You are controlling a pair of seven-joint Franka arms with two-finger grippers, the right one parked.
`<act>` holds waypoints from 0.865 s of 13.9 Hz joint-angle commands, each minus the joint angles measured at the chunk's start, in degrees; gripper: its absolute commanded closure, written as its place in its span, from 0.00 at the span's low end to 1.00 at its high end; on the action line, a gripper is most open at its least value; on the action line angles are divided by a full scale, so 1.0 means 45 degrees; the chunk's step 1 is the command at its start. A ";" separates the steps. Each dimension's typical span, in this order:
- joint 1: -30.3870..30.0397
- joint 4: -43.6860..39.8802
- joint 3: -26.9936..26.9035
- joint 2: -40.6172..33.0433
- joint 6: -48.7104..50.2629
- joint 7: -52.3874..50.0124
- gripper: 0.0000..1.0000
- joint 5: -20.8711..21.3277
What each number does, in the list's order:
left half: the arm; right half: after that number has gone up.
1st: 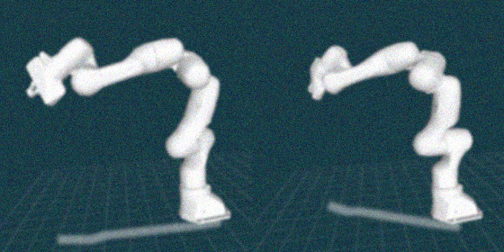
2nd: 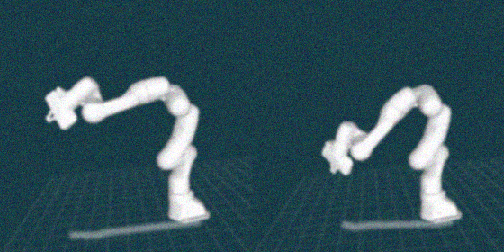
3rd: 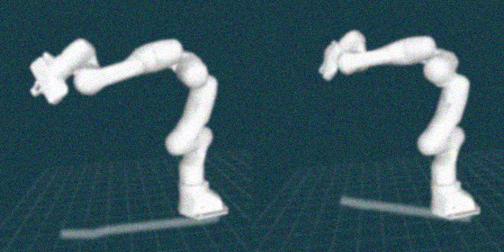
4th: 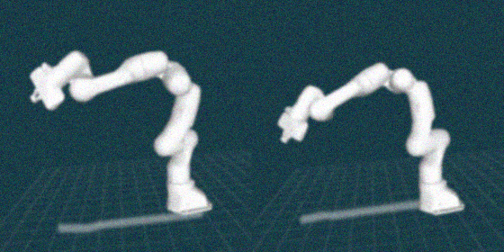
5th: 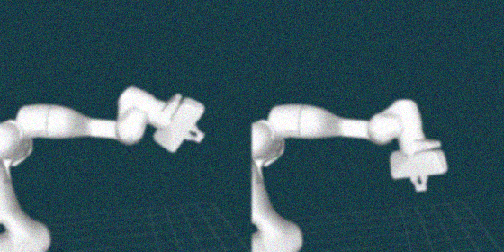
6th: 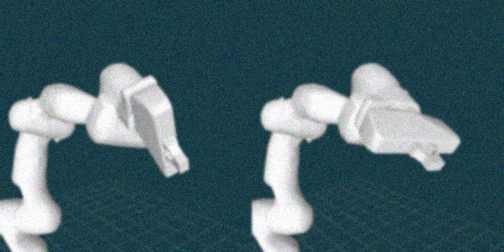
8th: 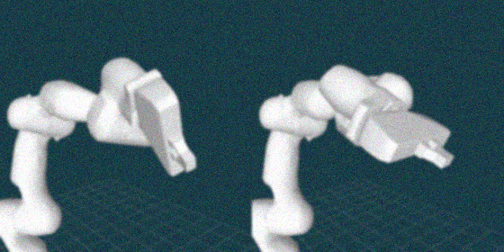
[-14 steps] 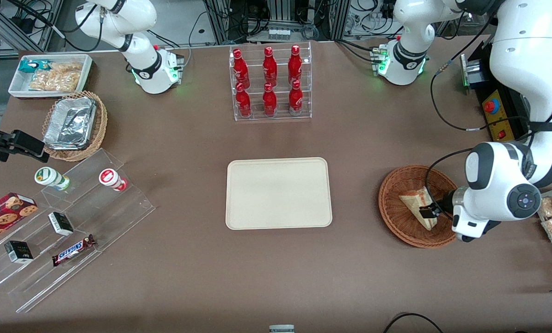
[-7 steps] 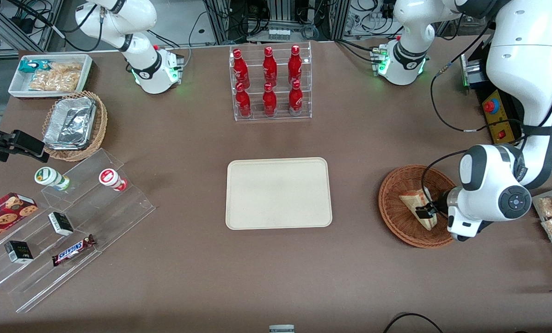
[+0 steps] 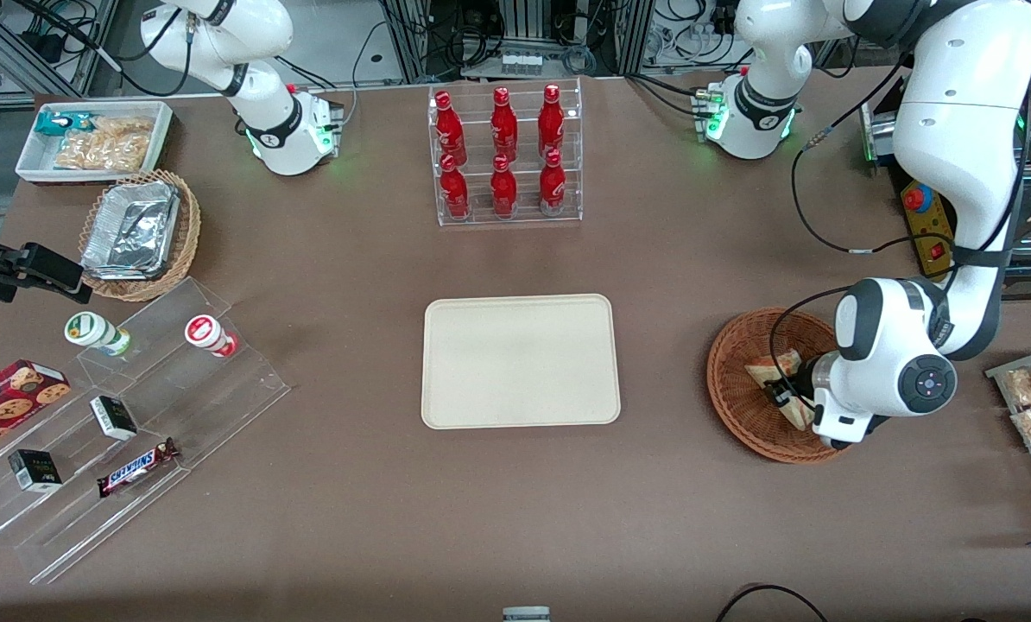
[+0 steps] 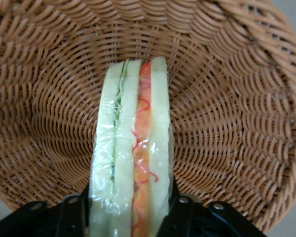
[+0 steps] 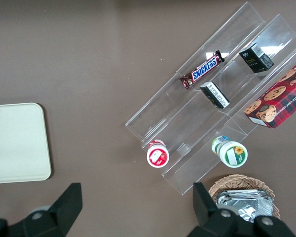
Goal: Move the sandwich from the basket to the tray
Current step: 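Lift the sandwich and carry it over the cream tray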
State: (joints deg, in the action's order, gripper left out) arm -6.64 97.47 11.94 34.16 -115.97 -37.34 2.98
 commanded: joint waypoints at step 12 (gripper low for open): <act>0.5846 -0.1851 0.0766 -0.0641 0.1317 -0.0916 0.86 -0.0135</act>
State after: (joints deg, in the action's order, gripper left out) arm 15.75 93.53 16.27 28.45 -110.71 -39.75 2.48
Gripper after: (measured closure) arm 0.855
